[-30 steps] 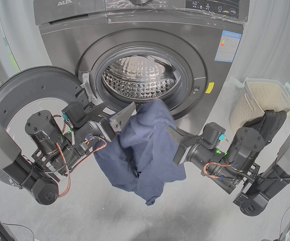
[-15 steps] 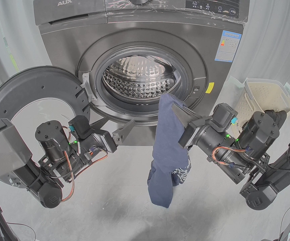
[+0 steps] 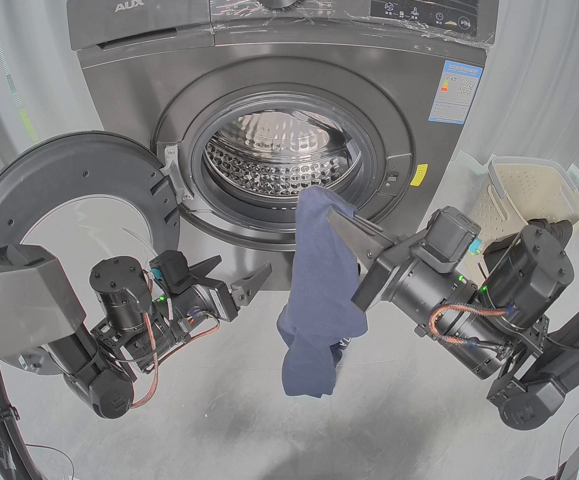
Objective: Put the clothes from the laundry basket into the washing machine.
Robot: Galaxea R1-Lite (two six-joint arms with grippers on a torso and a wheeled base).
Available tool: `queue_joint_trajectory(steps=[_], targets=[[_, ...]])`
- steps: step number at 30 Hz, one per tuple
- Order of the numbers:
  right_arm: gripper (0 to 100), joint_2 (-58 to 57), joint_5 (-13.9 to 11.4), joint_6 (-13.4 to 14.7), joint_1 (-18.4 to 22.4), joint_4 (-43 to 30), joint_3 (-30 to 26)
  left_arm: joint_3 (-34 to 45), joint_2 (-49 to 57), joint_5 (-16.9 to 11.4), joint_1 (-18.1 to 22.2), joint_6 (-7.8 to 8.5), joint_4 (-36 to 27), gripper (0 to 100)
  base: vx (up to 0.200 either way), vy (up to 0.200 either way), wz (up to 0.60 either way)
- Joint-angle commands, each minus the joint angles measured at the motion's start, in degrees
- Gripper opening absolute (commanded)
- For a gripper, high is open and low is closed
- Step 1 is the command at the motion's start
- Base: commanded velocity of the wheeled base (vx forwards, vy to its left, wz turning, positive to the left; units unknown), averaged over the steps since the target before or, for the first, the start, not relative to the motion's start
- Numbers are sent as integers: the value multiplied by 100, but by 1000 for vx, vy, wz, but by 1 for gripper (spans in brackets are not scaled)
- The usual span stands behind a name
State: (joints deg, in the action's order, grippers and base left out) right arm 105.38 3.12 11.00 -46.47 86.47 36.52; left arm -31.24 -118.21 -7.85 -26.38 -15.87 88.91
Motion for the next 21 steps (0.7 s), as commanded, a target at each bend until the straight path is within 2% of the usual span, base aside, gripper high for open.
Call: queue_joint_trajectory(steps=[1,10,18,21], targets=[[0,-184,-154,-1,-134,28,-269,-57,-202,-6,89,-4,4,100,0,0,0],[0,-298,-233,-1,-336,28,-348,-418,-923,3,124,23,4,100,0,0,0],[0,-246,-277,8,-477,46,-172,-778,-1714,-6,89,260,4,100,0,0,0],[0,-202,-268,8,-451,46,-102,-795,-1872,-6,45,304,4,100,0,0,0]])
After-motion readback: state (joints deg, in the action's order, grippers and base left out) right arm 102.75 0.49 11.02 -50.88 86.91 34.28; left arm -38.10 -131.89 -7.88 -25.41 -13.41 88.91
